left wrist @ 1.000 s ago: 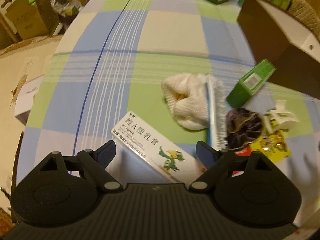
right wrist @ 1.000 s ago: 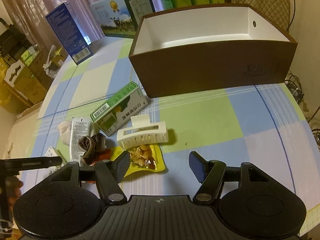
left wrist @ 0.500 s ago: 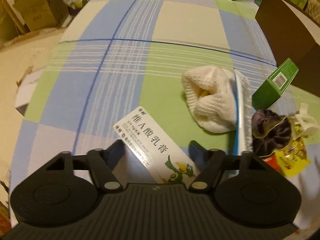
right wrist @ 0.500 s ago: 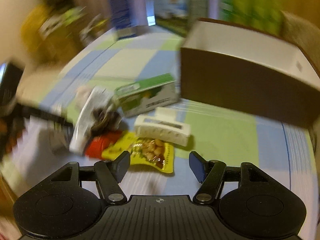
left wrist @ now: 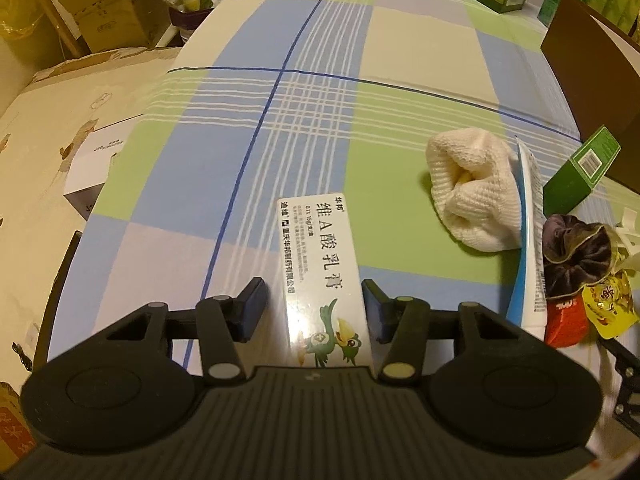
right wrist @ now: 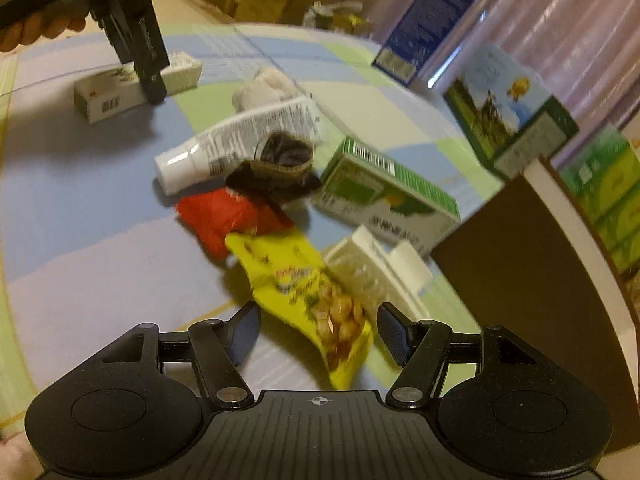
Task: Organize objects
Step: 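Move left tool to white medicine box while right tool approaches yellow snack packet, then close left tool on white medicine box while right tool grasps yellow snack packet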
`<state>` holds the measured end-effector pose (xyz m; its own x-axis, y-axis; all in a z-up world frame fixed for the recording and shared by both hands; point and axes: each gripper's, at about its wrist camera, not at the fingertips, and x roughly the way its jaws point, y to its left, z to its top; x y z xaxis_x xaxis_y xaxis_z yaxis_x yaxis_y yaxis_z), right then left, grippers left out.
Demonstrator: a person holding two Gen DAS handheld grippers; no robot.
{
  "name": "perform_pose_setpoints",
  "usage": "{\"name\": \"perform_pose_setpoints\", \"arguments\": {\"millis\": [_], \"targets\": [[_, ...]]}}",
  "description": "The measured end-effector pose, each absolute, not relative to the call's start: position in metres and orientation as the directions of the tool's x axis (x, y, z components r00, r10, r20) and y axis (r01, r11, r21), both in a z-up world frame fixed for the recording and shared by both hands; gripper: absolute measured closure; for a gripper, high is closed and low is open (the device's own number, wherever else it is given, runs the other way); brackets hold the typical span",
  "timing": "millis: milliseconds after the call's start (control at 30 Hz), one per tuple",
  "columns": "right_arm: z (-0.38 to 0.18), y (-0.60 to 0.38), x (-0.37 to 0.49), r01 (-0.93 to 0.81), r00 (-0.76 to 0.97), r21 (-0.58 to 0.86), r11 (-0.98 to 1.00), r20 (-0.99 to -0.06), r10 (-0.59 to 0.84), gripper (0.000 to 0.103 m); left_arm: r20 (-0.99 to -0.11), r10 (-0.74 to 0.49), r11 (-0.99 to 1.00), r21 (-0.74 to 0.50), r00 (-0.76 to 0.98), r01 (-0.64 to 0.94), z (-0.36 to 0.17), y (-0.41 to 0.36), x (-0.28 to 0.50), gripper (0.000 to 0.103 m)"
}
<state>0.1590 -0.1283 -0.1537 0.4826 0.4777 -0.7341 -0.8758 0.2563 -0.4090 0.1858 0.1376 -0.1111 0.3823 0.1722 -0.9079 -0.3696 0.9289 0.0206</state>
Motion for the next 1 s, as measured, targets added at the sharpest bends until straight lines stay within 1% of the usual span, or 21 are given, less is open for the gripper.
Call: {"name": "perform_pose_setpoints", "arguments": {"millis": [33, 67, 100, 133, 233, 267, 333, 400, 533, 567, 600, 633, 800, 867, 1000], "targets": [[-0.155, -0.127, 0.161, -0.876, 0.482, -0.408, 0.256, -0.728, 0.488, 0.044, -0.907, 0.174, 0.929, 0.022, 0.383, -0.37, -0.111, 0.138, 0.185, 0.054], [-0.157, -0.125, 0.162, -0.879, 0.477, -0.404, 0.255, -0.723, 0.499, 0.05, -0.907, 0.177, 0.928, 0.024, 0.383, -0.372, -0.111, 0.137, 0.185, 0.054], [-0.158, -0.122, 0.165, -0.882, 0.471, -0.395, 0.257, -0.722, 0.507, 0.06, -0.907, 0.178, 0.927, 0.024, 0.382, -0.373, -0.112, 0.137, 0.185, 0.054], [-0.159, -0.12, 0.167, -0.888, 0.461, -0.38, 0.261, -0.723, 0.515, 0.063, -0.907, 0.178, 0.927, 0.025, 0.382, -0.374, -0.112, 0.137, 0.186, 0.054], [-0.158, -0.114, 0.173, -0.882, 0.47, -0.363, 0.3, -0.722, 0.508, 0.065, -0.908, 0.177, 0.926, 0.023, 0.379, -0.376, -0.112, 0.138, 0.187, 0.054], [-0.156, -0.113, 0.175, -0.874, 0.483, -0.364, 0.321, -0.717, 0.502, 0.076, -0.908, 0.178, 0.926, 0.024, 0.379, -0.376, -0.112, 0.137, 0.187, 0.054], [-0.151, -0.113, 0.179, -0.873, 0.484, -0.348, 0.343, -0.715, 0.505, 0.082, -0.909, 0.177, 0.927, 0.025, 0.377, -0.375, -0.112, 0.137, 0.187, 0.054], [-0.141, -0.115, 0.182, -0.87, 0.483, -0.321, 0.373, -0.707, 0.517, 0.085, -0.911, 0.175, 0.927, 0.024, 0.374, -0.375, -0.112, 0.138, 0.187, 0.054], [-0.115, -0.123, 0.2, -0.861, 0.448, -0.183, 0.475, -0.716, 0.535, 0.089, -0.912, 0.171, 0.927, 0.021, 0.372, -0.374, -0.112, 0.138, 0.189, 0.053], [-0.108, -0.125, 0.204, -0.853, 0.437, -0.136, 0.504, -0.716, 0.545, 0.092, -0.913, 0.17, 0.927, 0.02, 0.371, -0.374, -0.112, 0.138, 0.19, 0.053], [-0.101, -0.128, 0.209, -0.843, 0.429, -0.095, 0.53, -0.713, 0.555, 0.099, -0.913, 0.169, 0.927, 0.02, 0.371, -0.374, -0.112, 0.138, 0.19, 0.052], [-0.094, -0.131, 0.214, -0.832, 0.425, -0.061, 0.552, -0.71, 0.562, 0.103, -0.913, 0.169, 0.928, 0.02, 0.372, -0.373, -0.112, 0.138, 0.191, 0.052], [-0.075, -0.151, 0.235, -0.749, 0.402, 0.1, 0.655, -0.718, 0.569, 0.103, -0.913, 0.17, 0.932, 0.027, 0.37, -0.361, -0.113, 0.137, 0.198, 0.049], [-0.072, -0.158, 0.241, -0.718, 0.393, 0.145, 0.681, -0.723, 0.568, 0.103, -0.916, 0.17, 0.936, 0.035, 0.362, -0.35, -0.113, 0.136, 0.201, 0.049], [-0.068, -0.172, 0.245, -0.659, 0.376, 0.224, 0.718, -0.729, 0.572, 0.103, -0.919, 0.159, 0.941, 0.031, 0.36, -0.336, -0.112, 0.133, 0.202, 0.06]]}}
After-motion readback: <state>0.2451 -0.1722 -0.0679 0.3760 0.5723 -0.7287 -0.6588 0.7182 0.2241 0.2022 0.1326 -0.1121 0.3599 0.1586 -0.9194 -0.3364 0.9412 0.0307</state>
